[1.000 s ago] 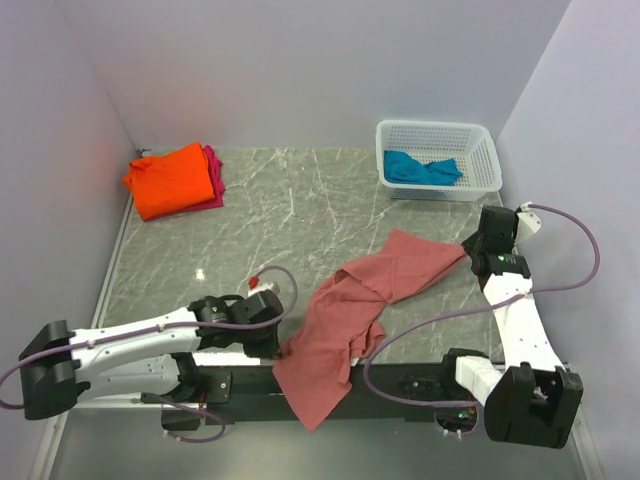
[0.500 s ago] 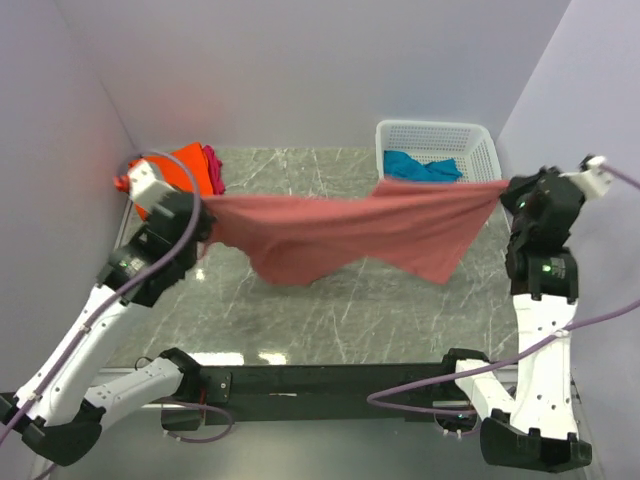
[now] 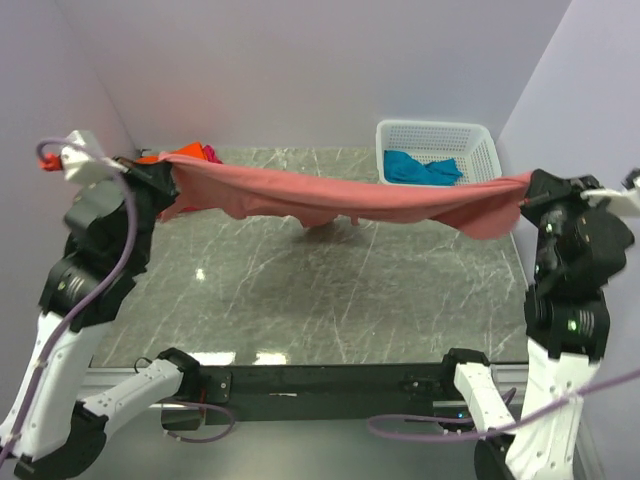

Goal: Fold and stack the t-shirts
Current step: Flatten the tshirt out

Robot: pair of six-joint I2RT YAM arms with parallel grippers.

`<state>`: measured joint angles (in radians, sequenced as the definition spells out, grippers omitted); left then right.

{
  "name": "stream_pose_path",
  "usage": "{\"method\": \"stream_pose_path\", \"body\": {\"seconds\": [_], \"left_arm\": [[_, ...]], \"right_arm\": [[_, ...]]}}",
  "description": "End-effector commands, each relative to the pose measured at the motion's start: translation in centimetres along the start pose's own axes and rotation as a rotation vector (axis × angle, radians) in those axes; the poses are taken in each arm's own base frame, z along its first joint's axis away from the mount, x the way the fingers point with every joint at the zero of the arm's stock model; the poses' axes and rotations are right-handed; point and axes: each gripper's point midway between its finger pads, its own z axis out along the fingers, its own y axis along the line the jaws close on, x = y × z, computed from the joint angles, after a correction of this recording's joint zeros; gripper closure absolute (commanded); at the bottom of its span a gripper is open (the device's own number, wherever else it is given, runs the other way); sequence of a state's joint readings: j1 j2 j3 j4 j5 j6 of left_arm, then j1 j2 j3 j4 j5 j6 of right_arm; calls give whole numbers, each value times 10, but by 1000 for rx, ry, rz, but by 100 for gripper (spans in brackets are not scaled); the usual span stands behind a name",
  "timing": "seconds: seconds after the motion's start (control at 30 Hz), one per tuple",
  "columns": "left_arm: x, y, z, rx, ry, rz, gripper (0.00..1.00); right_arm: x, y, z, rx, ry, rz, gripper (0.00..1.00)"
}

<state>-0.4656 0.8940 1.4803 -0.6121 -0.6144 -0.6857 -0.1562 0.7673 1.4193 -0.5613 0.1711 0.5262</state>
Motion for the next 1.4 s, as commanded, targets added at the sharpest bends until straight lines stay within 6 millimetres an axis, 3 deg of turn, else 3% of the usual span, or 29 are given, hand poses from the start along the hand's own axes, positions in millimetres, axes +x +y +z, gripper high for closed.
{"method": "stream_pose_path", "body": {"seconds": [0.0,0.07,0.13,0.23,0.3,0.33,0.4,0.43,0.5,0.53,0.57,0.63,0.67,0.7,0.77,0.83,0.9,0.97,1.0,1.03,1.07,1.1,1.17,1.2,1.27,1.37], "left_arm": [[-47,-14,-34,127,-95,-53,99],[-59,-17,-48,174,-119,-50,99],[-65,-22,-47,199,-153,-31,99],[-57,-10,-26,81,-152,13,99],[-24,-9,6,5,-72,62,99],[4,-6,28,-42,-12,112,99],[36,9,53,-118,52,127,99],[69,13,72,-121,151,152,99],[117,40,99,-191,258,164,97],[136,47,105,-199,300,166,92],[167,62,108,-211,375,184,70],[203,74,119,-217,442,186,46],[223,90,120,-240,487,190,18],[238,101,124,-263,521,197,6],[249,121,127,-324,557,184,1],[256,135,127,-387,583,178,1],[256,149,120,-435,568,184,0],[265,168,107,-488,579,173,0],[263,173,102,-507,561,166,0],[265,180,97,-532,557,147,0],[275,198,85,-573,578,149,1],[275,202,81,-576,565,129,0],[291,220,65,-600,613,93,1],[292,219,66,-584,601,70,1],[303,232,59,-596,614,54,1],[308,240,63,-598,611,27,1]], "right_arm": [[-27,2,-30,-16,-82,-20,100],[-34,3,-39,-16,-91,-28,100],[-33,3,-40,-17,-84,-33,100],[-22,-2,-29,3,-54,-39,100],[-2,-10,-6,50,19,-59,100],[11,-19,6,86,53,-64,100],[45,-35,36,158,147,-84,100],[76,-51,53,210,229,-95,100],[122,-75,67,261,323,-107,100],[145,-83,75,262,375,-106,100],[163,-88,80,258,409,-108,100],[209,-110,93,275,477,-108,100],[224,-115,96,269,512,-108,100],[235,-123,100,286,526,-116,98],[261,-141,107,357,609,-138,83],[270,-155,107,435,667,-159,70],[277,-156,101,444,705,-159,24],[276,-152,96,425,696,-133,14],[285,-155,85,423,716,-115,13],[280,-149,78,393,698,-101,13],[280,-149,72,386,688,-91,12],[289,-158,59,404,703,-81,12],[284,-158,43,393,667,-62,11],[294,-168,30,418,682,-51,11],[291,-164,17,387,660,-26,11],[305,-165,-5,353,703,4,11]]}}
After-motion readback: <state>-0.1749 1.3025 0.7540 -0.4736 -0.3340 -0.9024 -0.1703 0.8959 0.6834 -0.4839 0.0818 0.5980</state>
